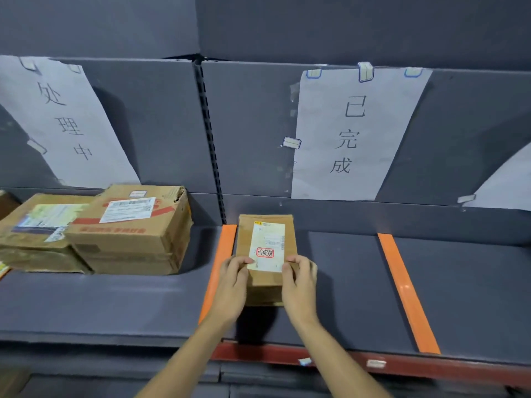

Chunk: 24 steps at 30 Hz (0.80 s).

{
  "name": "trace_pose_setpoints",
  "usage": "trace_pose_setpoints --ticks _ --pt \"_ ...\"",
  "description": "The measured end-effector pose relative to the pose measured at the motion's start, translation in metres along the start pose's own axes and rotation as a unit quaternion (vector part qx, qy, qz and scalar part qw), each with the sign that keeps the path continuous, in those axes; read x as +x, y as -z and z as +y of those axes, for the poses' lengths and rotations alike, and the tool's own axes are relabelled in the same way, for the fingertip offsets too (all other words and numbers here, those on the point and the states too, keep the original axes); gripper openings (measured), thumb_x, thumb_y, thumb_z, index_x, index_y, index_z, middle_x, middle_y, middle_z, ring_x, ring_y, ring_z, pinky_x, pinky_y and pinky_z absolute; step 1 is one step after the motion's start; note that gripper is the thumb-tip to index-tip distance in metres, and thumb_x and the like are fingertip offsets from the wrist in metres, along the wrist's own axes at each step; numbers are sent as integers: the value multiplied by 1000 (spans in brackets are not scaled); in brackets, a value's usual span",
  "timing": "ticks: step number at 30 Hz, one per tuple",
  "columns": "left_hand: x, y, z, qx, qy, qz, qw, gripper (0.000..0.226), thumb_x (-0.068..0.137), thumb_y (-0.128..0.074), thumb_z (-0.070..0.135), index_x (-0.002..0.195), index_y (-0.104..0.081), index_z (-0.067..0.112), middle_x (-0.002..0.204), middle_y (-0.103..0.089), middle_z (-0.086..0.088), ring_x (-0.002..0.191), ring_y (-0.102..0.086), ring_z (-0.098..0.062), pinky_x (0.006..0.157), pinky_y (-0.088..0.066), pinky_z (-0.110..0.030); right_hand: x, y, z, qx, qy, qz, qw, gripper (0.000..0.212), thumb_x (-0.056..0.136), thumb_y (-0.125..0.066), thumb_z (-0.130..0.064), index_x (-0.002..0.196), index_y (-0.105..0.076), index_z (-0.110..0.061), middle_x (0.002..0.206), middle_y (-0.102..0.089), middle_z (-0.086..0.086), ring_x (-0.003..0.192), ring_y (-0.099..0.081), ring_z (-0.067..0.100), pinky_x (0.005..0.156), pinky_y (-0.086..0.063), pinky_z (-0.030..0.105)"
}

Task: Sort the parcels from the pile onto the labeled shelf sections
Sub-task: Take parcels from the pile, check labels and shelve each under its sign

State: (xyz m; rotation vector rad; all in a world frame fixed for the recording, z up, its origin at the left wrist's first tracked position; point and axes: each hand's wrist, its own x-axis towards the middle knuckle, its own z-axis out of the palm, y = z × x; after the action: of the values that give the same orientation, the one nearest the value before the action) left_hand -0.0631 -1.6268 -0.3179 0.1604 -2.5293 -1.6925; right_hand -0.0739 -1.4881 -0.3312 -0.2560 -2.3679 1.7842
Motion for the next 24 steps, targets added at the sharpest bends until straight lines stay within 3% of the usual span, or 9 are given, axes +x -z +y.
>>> trace_pose_setpoints --ticks 4,12,14,15,16,19,24 --pt "25 7 -1 24 5 -26 999 26 100 -35 14 102 -51 34 117 -43 5 108 -47 -10 94 -37 -24 17 -12 -11 -90 -12 21 996 8 97 -48 -26 100 -49 -33 119 -47 -10 104 -53 14 75 -43 32" --pt "51 20 4 70 26 -77 994 23 98 -36 11 108 -53 23 127 -40 -1 112 -45 -11 86 -35 -14 27 -22 -26 -221 -31 20 975 14 99 -43 -32 112 -48 -27 124 -48 -6 98 -59 18 68 -42 31" --pt "53 25 7 101 27 -100 989 24 99 -35 13 113 -52 22 126 -39 -2 104 -47 -8 76 -34 -2 28 -16 -30 -243 -34 -10 969 17 100 -43 -33 115 -48 -27 125 -49 -5 94 -59 17 69 -41 31" --pt "54 27 10 123 31 -114 985 25 99 -35 14 117 -51 23 126 -38 -3 99 -48 -8 76 -35 -3 30 -13 -34 -257 -36 -32 965 19 100 -42 -33 117 -48 -26 125 -50 -4 96 -58 18 71 -43 32" --pt "56 29 14 155 40 -125 979 29 98 -36 16 121 -49 25 127 -38 -5 100 -48 -11 83 -38 -10 31 -8 -39 -277 -35 -53 959 22 100 -41 -34 119 -48 -26 126 -51 -2 100 -58 21 76 -46 33" --pt "64 34 38 299 51 -129 944 42 95 -42 25 137 -40 24 137 -35 -15 126 -39 -32 106 -34 -38 34 10 -60 -352 -19 -70 933 34 100 -35 -38 126 -48 -20 130 -52 5 116 -52 28 90 -46 39" --pt "75 22 106 393 -83 -189 896 52 97 -38 31 146 -29 18 152 -27 -12 138 -28 -33 110 -27 -43 41 65 -98 -450 16 -80 889 43 101 -31 -39 132 -43 -11 137 -48 11 125 -44 33 99 -39 45"
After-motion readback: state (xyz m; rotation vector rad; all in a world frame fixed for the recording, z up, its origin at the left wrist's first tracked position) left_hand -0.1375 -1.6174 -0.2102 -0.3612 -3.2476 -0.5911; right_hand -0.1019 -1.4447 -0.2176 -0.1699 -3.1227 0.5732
